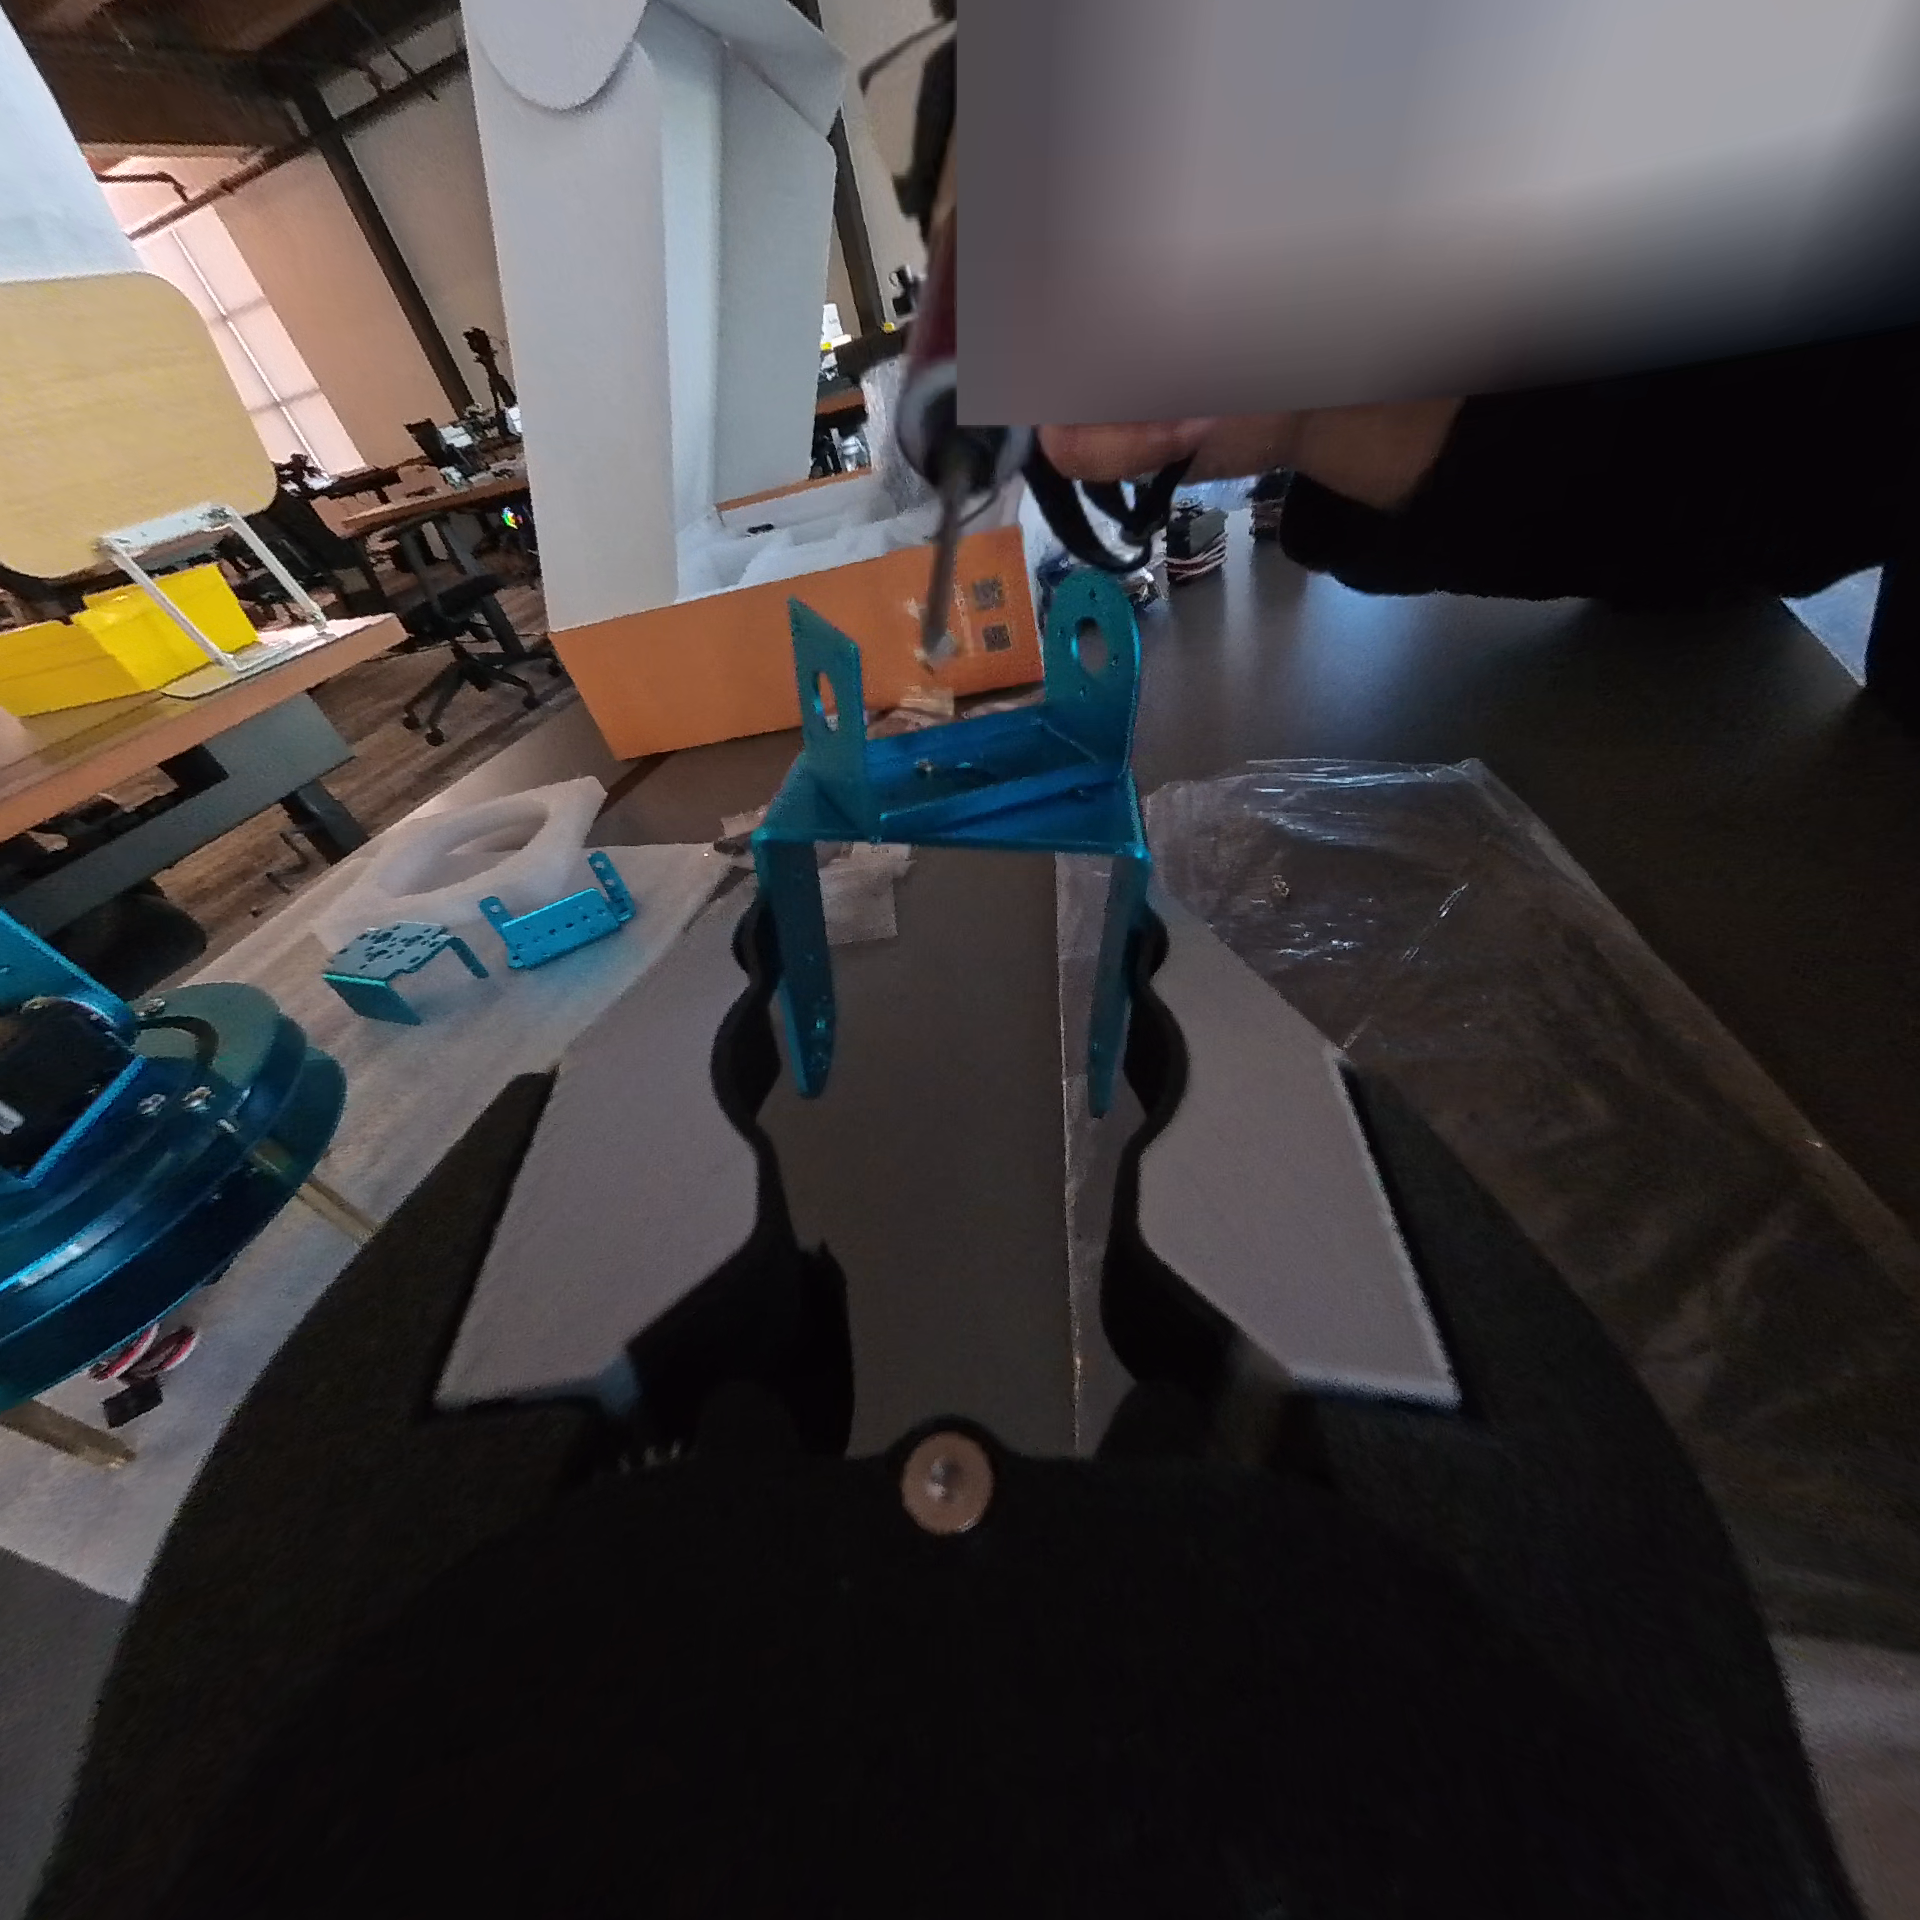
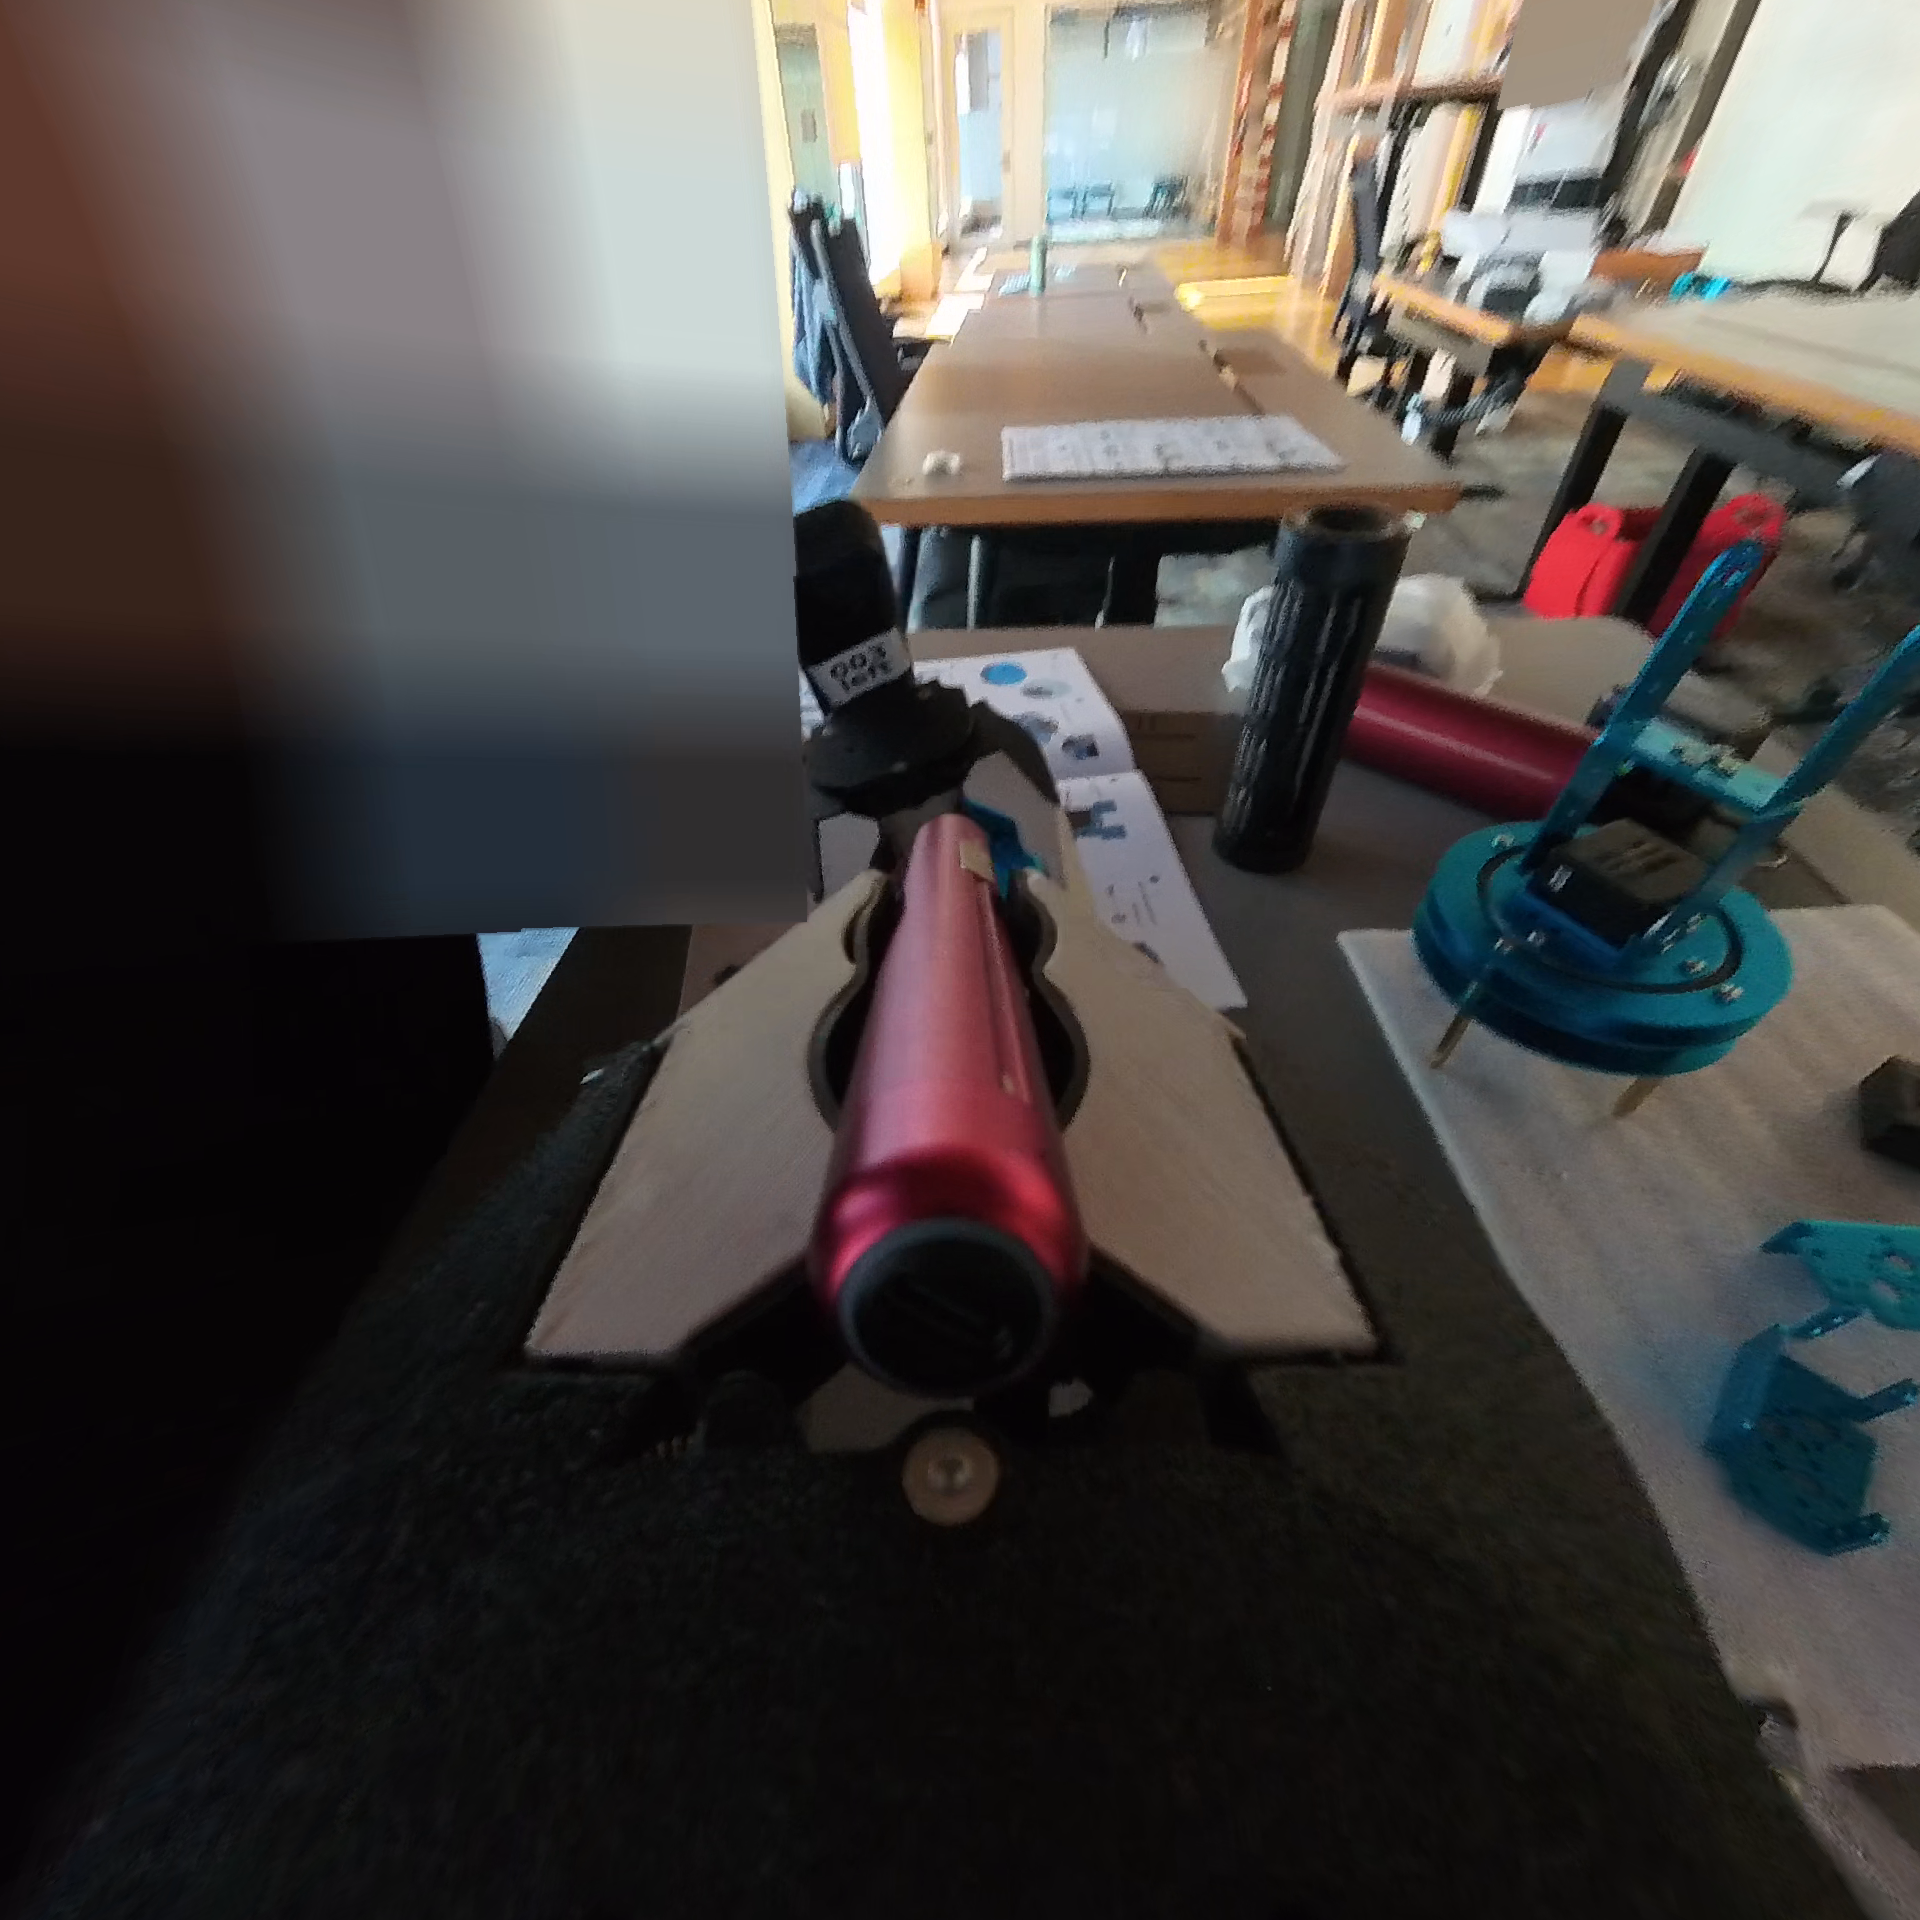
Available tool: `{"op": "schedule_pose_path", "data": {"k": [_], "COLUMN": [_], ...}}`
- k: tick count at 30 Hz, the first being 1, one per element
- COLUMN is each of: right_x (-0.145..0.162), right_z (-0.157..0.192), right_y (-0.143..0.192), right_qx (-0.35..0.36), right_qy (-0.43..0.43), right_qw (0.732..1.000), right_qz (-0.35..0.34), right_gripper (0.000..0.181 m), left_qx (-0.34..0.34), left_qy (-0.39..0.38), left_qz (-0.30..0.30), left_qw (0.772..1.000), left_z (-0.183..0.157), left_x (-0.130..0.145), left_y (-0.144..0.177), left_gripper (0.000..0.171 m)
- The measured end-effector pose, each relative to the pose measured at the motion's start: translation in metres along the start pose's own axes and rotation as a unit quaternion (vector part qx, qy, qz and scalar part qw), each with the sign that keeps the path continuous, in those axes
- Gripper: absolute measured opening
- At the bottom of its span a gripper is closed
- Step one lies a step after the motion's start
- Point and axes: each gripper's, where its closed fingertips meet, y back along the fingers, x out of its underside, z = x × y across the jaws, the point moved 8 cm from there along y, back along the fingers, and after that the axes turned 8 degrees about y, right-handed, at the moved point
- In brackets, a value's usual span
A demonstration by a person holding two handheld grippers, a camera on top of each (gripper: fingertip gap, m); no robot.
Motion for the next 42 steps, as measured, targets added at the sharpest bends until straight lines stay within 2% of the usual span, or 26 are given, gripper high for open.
{"op": "schedule_pose_path", "data": {"k": [5,10,12,15,20,26,33,38,42], "right_x": [-0.002,-0.004,-0.007,-0.005,0.003,0.003,0.004,-0.002,-0.019], "right_z": [0.002,0.008,0.012,0.02,0.031,0.041,0.046,0.044,0.038], "right_y": [0.001,0.005,0.005,-0.008,-0.038,-0.05,-0.056,-0.05,-0.033], "right_qx": [0.034,0.116,0.163,0.221,0.267,0.271,0.264,0.278,0.252], "right_qy": [0.022,0.102,0.152,0.24,0.335,0.36,0.357,0.368,0.298], "right_qw": [0.996,0.985,0.973,0.945,0.899,0.886,0.89,0.881,0.918], "right_qz": [-0.08,-0.076,-0.057,0.013,0.09,0.108,0.106,0.109,0.071], "right_gripper": [0.021,0.022,0.022,0.022,0.023,0.022,0.022,0.022,0.023], "left_qx": [-0.022,-0.063,-0.076,-0.101,-0.124,-0.139,-0.167,-0.166,-0.165], "left_qy": [0.016,0.028,0.041,0.061,0.071,0.069,0.088,0.063,0.037], "left_qz": [-0.036,-0.068,-0.075,-0.076,-0.056,-0.044,-0.025,-0.028,-0.028], "left_qw": [0.999,0.995,0.993,0.99,0.988,0.987,0.982,0.984,0.985], "left_z": [0.003,0.012,0.016,0.02,0.019,0.018,0.026,0.023,0.022], "left_x": [-0.009,-0.018,-0.02,-0.022,-0.022,-0.024,-0.02,-0.02,-0.02], "left_y": [0.005,0.013,0.016,0.018,0.015,0.013,0.014,0.014,0.014], "left_gripper": [0.066,0.066,0.066,0.066,0.066,0.066,0.066,0.066,0.066]}}
